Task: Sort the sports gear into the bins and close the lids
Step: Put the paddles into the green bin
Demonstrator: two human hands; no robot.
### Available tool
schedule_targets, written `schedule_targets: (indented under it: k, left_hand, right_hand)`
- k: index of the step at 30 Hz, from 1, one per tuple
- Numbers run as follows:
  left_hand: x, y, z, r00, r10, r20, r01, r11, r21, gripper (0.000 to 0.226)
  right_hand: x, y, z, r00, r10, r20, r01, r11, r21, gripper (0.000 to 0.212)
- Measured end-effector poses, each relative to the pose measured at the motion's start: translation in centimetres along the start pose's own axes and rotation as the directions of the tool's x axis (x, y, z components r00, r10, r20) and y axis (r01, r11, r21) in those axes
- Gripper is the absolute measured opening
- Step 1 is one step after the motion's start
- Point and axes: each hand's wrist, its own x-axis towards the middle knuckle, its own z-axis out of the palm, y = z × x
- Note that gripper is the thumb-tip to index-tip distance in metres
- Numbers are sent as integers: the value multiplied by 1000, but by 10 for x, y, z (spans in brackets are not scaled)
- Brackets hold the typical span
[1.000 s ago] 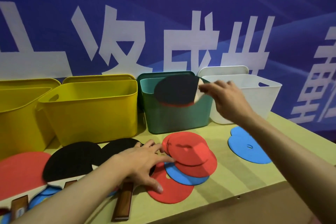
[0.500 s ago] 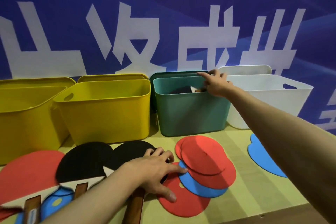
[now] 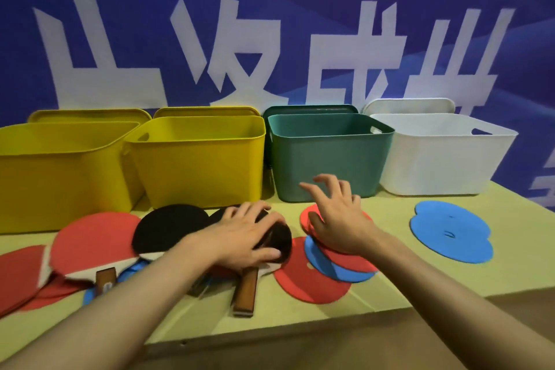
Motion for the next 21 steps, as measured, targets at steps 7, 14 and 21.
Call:
schedule_targets:
  k: [7, 14, 21]
  left_hand:
    - [-71, -42, -9, 961, -265, 75, 258, 962, 86, 74]
    - [-88, -32, 13, 948, -278, 154, 259, 957, 131, 86]
    - [-87, -33, 10, 965, -240, 105, 225, 965, 132, 79]
  right_hand:
    - [-39, -86, 12, 979, 0, 204, -11, 999, 53, 88]
    - [-59, -137, 25, 928, 28, 371, -3, 998, -69, 103]
    - [-62, -119, 21, 937, 97, 336, -36, 982, -183, 85]
